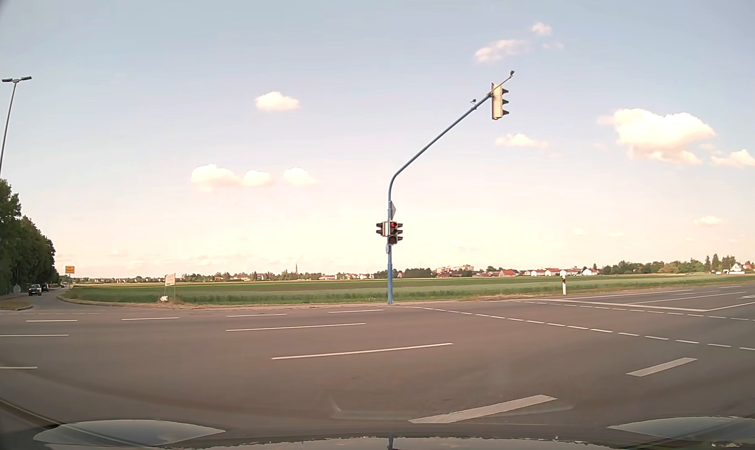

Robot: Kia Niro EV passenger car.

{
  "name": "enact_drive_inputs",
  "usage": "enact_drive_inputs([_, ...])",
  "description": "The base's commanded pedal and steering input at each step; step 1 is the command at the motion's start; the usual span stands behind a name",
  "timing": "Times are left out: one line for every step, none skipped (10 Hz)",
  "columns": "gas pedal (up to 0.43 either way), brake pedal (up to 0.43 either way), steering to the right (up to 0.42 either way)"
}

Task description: Follow the waypoints while adhering to traffic rules and regulations

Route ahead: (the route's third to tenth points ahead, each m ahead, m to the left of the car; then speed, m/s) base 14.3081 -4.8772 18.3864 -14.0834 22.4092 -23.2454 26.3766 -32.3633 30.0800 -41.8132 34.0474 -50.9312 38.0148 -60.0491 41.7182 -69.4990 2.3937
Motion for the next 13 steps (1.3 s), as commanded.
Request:
enact_drive_inputs([0.26, 0.018, 0.434])
enact_drive_inputs([0.26, 0.018, 0.434])
enact_drive_inputs([0.268, 0.018, 0.43])
enact_drive_inputs([0.268, 0.018, 0.426])
enact_drive_inputs([0.28, 0.012, 0.425])
enact_drive_inputs([0.287, 0.018, 0.425])
enact_drive_inputs([0.299, 0.018, 0.423])
enact_drive_inputs([0.311, 0.018, 0.413])
enact_drive_inputs([0.319, 0.018, 0.395])
enact_drive_inputs([0.331, 0.018, 0.387])
enact_drive_inputs([0.331, 0.012, 0.387])
enact_drive_inputs([0.339, 0.012, 0.387])
enact_drive_inputs([0.35, 0.018, 0.387])
